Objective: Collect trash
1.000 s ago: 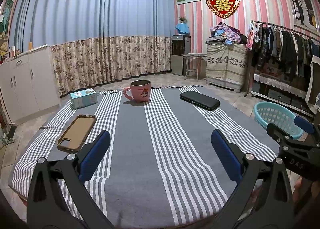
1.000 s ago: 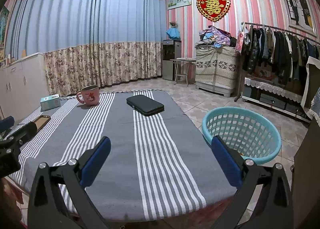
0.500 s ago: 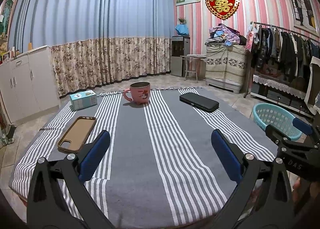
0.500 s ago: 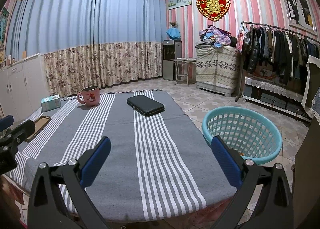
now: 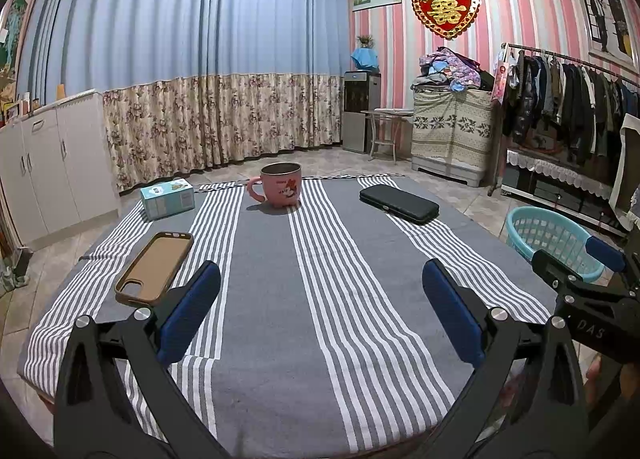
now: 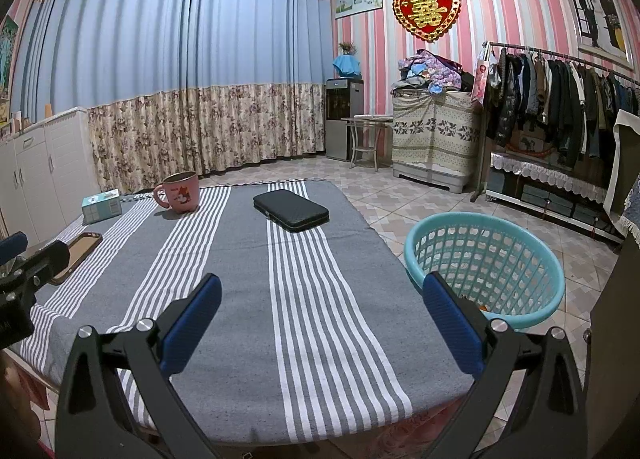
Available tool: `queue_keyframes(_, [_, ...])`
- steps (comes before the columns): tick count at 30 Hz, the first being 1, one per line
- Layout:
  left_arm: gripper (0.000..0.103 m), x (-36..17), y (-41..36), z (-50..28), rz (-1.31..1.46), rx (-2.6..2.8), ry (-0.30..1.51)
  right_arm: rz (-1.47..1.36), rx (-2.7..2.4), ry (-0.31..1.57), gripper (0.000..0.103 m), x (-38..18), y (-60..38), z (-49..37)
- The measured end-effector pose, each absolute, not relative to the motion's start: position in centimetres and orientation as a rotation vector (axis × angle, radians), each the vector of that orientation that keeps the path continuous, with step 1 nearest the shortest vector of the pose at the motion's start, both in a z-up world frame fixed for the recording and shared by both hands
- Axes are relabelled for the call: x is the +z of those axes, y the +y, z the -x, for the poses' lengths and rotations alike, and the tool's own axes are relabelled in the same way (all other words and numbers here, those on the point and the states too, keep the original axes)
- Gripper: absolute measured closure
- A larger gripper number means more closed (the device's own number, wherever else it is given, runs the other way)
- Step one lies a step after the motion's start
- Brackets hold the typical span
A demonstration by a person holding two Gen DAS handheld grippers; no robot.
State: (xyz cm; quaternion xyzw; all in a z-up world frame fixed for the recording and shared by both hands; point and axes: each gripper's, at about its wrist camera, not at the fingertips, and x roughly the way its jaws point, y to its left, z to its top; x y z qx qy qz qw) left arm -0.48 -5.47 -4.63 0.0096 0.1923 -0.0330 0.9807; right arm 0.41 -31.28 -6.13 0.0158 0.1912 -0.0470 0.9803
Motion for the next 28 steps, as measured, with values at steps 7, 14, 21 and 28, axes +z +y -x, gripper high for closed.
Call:
queue_keyframes(7, [0.005, -4.64, -5.49, 0.49, -0.020, -0.065, 0.389, -0.033, -0.093, 0.386, 0.005, -6.14, -31.30, -0.40])
queue_keyframes(14, [0.005, -4.50, -5.40, 0.46, -0.019, -0.063, 0.386, -0.034, -0.094, 0.387, 0.005, -6.09, -31.23, -0.35])
queue_keyframes(21, [0.005, -4.18, -5.22, 0.52, -0.017, -0.066, 0.382, -0.041, -0.096, 0.388, 0.005, -6.19, -31.45, -0.64])
queue_keyframes(28, [0.005, -3.83, -5.21, 0.47, -0.026, -0.065, 0.376, -0.041, -0.096, 0.387, 0.005, -6.16, -31.40, -0.65])
